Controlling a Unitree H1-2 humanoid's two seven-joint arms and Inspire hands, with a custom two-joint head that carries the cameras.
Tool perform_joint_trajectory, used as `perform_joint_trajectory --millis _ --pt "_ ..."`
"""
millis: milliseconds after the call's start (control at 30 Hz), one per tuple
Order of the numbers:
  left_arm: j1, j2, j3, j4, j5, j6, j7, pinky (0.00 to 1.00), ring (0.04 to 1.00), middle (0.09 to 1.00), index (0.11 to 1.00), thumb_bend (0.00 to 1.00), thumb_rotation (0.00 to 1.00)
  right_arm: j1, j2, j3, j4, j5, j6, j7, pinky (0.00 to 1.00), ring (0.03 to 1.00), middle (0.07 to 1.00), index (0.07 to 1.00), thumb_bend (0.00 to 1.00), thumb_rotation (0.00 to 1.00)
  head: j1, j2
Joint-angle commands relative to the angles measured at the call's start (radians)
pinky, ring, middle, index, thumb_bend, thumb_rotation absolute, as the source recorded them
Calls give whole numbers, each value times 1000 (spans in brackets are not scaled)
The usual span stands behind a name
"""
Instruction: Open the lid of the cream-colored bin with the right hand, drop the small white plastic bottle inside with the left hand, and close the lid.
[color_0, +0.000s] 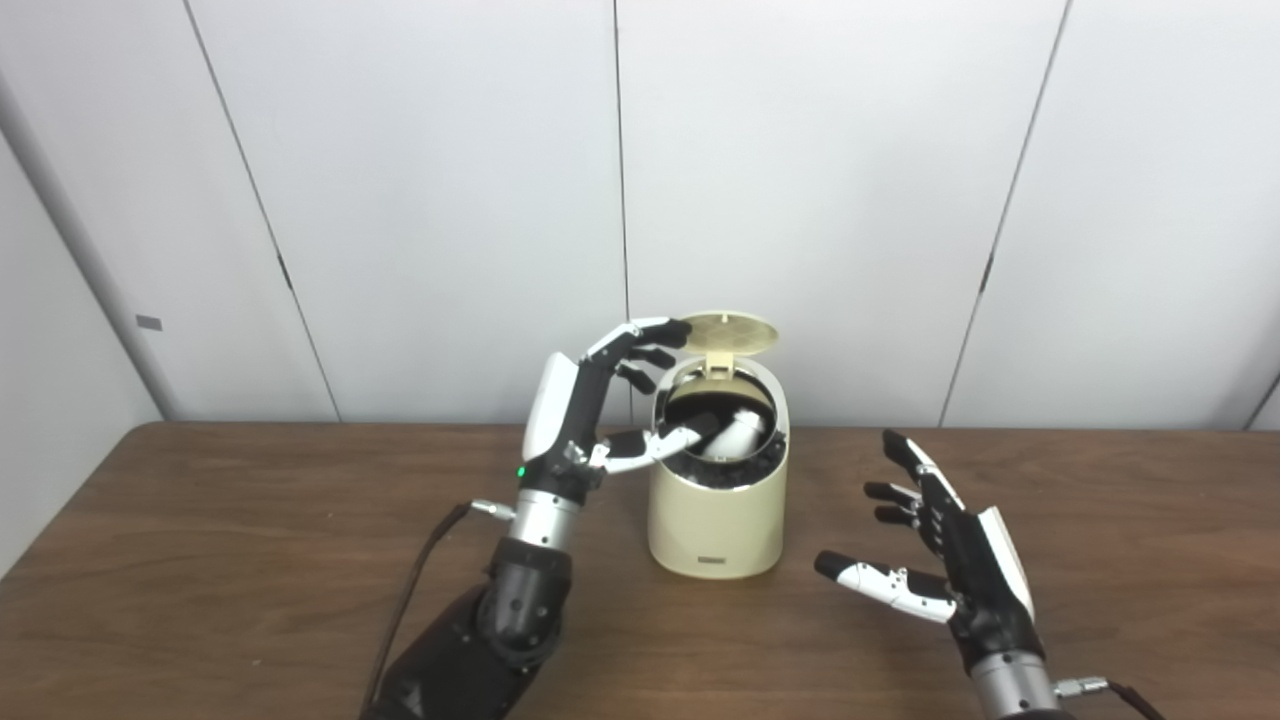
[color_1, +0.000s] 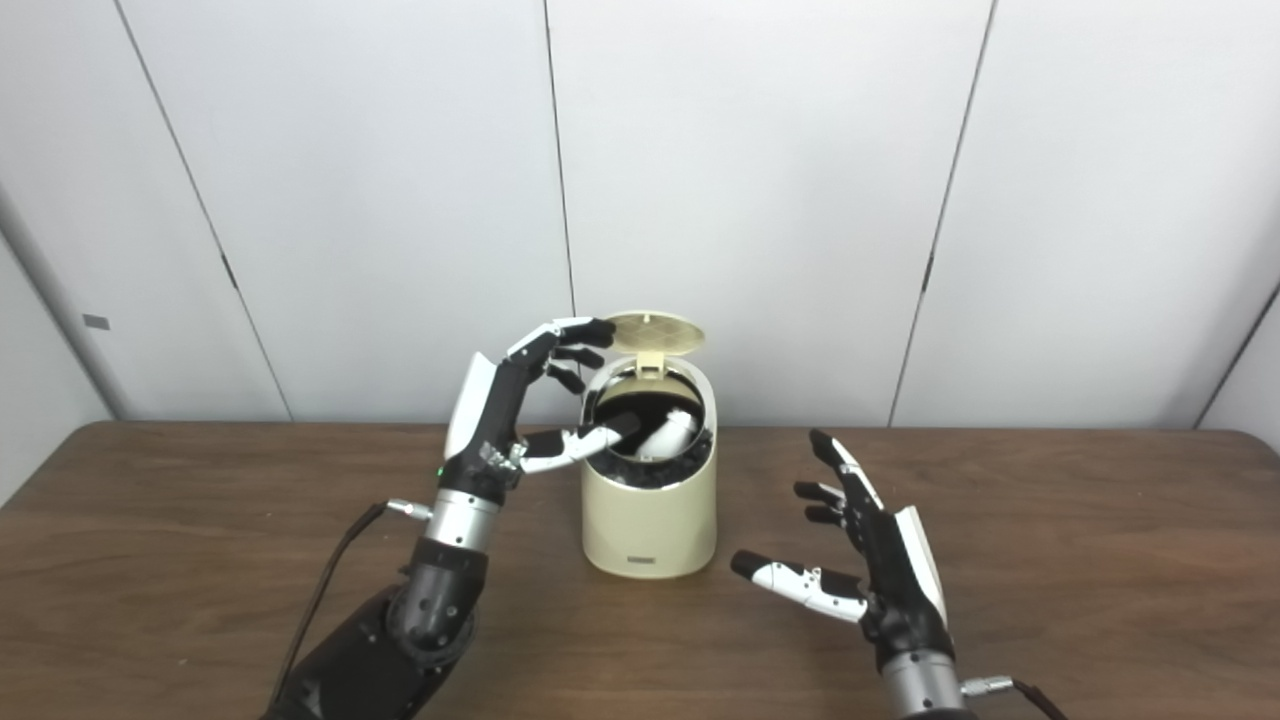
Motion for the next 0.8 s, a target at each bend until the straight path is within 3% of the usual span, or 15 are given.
perform_joint_trajectory --millis 0,200,367,467,567,667,767 --pt "-24 31 36 -59 -16 -24 -19 563 670 733 754 657 58 -36 -10 -4 -11 6 -41 -1 735 785 922 900 862 333 1 0" --pt "7 57 96 -108 1 -24 9 575 662 715 733 659 1 -38 -25 -5 7 11 -55 2 729 786 926 906 854 333 10 -1" --pt "52 72 149 -143 -19 -24 -28 556 648 705 706 630 0 -34 -28 -4 -3 16 -49 3 727 790 926 907 843 327 12 -4" --pt "93 79 199 -169 -40 -24 -89 551 642 701 691 583 15 -35 -31 -4 -3 25 -53 8 743 797 922 904 833 324 14 -4" --pt "135 90 248 -197 -83 -24 -209 588 674 738 738 533 121 -40 -34 -4 -3 30 -58 11 744 801 917 901 826 330 16 -7" --pt "194 113 295 -290 -108 119 -322 594 697 760 779 525 258 -63 -41 -3 6 31 -71 18 728 808 909 892 799 339 17 -13" --pt "243 126 335 -366 -118 229 -403 597 701 769 779 519 274 -93 -52 7 10 -5 -90 12 705 804 899 884 766 393 13 -19"
